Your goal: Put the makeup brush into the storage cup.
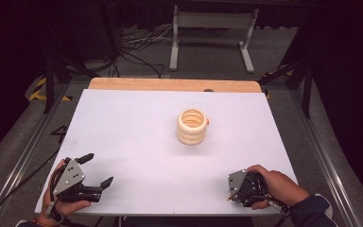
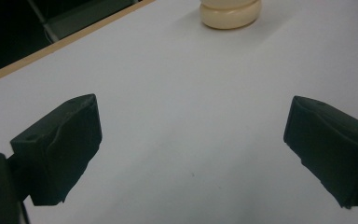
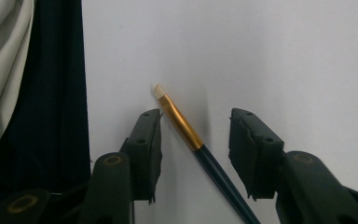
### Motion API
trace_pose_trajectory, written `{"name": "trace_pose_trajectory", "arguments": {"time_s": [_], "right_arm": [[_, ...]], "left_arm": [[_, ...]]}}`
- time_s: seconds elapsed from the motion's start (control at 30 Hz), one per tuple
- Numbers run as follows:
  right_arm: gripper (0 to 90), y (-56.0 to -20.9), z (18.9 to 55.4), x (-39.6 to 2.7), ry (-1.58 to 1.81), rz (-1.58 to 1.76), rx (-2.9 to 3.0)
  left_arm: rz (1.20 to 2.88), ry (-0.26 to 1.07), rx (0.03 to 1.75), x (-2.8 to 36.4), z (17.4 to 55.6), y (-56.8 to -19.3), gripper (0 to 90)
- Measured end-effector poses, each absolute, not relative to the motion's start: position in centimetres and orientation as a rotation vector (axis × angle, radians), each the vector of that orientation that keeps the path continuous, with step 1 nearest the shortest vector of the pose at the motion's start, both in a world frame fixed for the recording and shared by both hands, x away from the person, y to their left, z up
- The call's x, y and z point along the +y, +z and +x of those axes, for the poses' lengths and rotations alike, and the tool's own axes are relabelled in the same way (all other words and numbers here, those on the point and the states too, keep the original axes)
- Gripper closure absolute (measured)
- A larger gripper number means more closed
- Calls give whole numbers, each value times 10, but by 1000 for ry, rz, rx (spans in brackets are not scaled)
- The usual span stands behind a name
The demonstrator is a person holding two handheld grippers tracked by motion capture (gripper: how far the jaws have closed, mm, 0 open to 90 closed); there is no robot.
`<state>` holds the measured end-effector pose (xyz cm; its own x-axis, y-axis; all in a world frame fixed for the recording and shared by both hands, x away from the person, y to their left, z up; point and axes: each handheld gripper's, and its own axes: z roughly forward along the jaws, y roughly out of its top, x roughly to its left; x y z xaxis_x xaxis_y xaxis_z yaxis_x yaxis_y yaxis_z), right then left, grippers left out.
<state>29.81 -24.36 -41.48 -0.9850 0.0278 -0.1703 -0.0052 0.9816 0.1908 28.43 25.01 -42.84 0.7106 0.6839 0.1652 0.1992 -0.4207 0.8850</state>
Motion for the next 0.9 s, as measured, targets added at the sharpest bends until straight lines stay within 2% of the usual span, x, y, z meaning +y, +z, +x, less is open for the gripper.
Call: {"name": "trace_pose_trajectory", "arguments": {"time_s": [0.03, 0.07, 0.2, 0.27, 0.3, 0.63, 0.9], "right_arm": [[590, -415, 298, -244, 285, 17, 2955], [643, -418, 299, -241, 246, -3, 2973], [736, -420, 300, -238, 235, -9, 3009], [824, -420, 301, -238, 218, -17, 3045], [841, -420, 301, -237, 222, -23, 3055], [847, -417, 302, -241, 220, 10, 3015], [847, -393, 310, -255, 485, 122, 2822]], "left_arm": [[1970, 642, 678, 250, 285, -429, 49], [1971, 641, 676, 250, 285, -429, 50], [1967, 640, 681, 251, 284, -428, 50], [1971, 636, 682, 251, 284, -429, 50], [1974, 636, 677, 250, 284, -429, 50], [1969, 636, 683, 251, 285, -429, 51], [1969, 634, 677, 250, 285, -428, 51]]}}
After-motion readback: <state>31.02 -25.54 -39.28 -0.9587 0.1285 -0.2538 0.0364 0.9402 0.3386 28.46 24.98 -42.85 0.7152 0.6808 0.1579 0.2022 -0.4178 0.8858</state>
